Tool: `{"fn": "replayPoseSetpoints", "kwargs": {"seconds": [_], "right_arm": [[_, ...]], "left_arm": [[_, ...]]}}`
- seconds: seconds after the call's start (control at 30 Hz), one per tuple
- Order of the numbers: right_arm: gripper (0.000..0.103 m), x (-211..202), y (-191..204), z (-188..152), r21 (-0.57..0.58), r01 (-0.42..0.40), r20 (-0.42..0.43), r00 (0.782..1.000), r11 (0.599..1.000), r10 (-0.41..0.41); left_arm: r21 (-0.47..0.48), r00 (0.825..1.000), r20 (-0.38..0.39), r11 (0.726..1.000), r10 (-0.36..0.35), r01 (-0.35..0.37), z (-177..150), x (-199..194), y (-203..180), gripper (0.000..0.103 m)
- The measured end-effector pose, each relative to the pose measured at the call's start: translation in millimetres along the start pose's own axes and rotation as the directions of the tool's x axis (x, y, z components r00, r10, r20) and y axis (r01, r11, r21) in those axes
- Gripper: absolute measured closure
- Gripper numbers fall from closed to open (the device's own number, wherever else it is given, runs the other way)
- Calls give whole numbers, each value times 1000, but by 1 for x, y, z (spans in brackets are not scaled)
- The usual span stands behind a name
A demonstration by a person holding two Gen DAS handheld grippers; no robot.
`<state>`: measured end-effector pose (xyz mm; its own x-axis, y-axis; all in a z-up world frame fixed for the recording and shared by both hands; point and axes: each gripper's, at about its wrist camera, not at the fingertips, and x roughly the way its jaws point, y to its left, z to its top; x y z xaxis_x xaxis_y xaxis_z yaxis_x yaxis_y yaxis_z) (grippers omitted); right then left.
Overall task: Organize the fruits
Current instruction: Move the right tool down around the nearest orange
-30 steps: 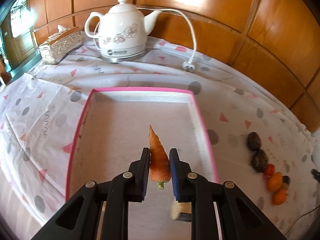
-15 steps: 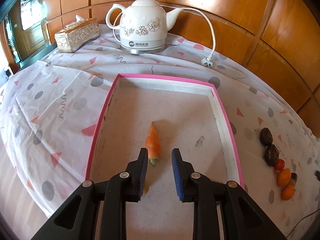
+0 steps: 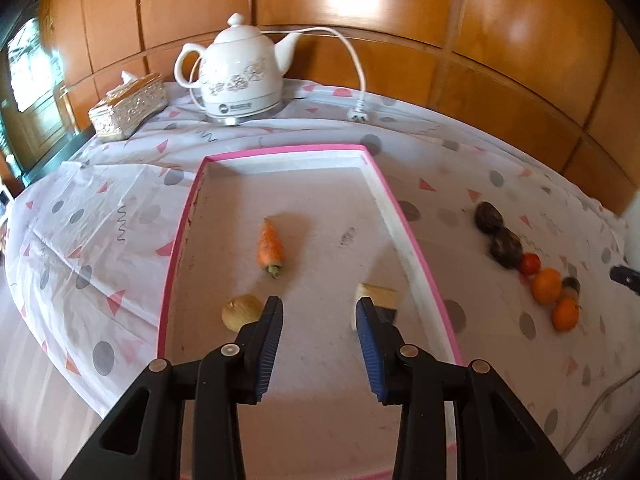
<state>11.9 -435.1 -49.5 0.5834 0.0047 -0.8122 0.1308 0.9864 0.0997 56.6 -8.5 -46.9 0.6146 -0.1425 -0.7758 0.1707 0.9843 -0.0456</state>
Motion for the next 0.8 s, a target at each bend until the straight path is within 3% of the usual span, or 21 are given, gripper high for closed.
{"fn": "replayPoseSetpoints", "kwargs": {"seconds": [0.37, 0.6, 0.8], "right_arm": [[52, 6, 38, -3, -118, -87, -41, 996, 989, 83], [52, 10, 55, -4, -143, -118, -63, 992, 983, 110], [52, 9, 85, -8, -200, -209, -80, 977, 957, 196]], "left_arm": [[82, 999, 34, 997, -13, 10, -17, -24, -12, 64], [90, 999, 43, 995, -34, 30, -25, -34, -11, 59], [78, 998, 40, 996, -37, 34, -29, -37, -7, 59]]}}
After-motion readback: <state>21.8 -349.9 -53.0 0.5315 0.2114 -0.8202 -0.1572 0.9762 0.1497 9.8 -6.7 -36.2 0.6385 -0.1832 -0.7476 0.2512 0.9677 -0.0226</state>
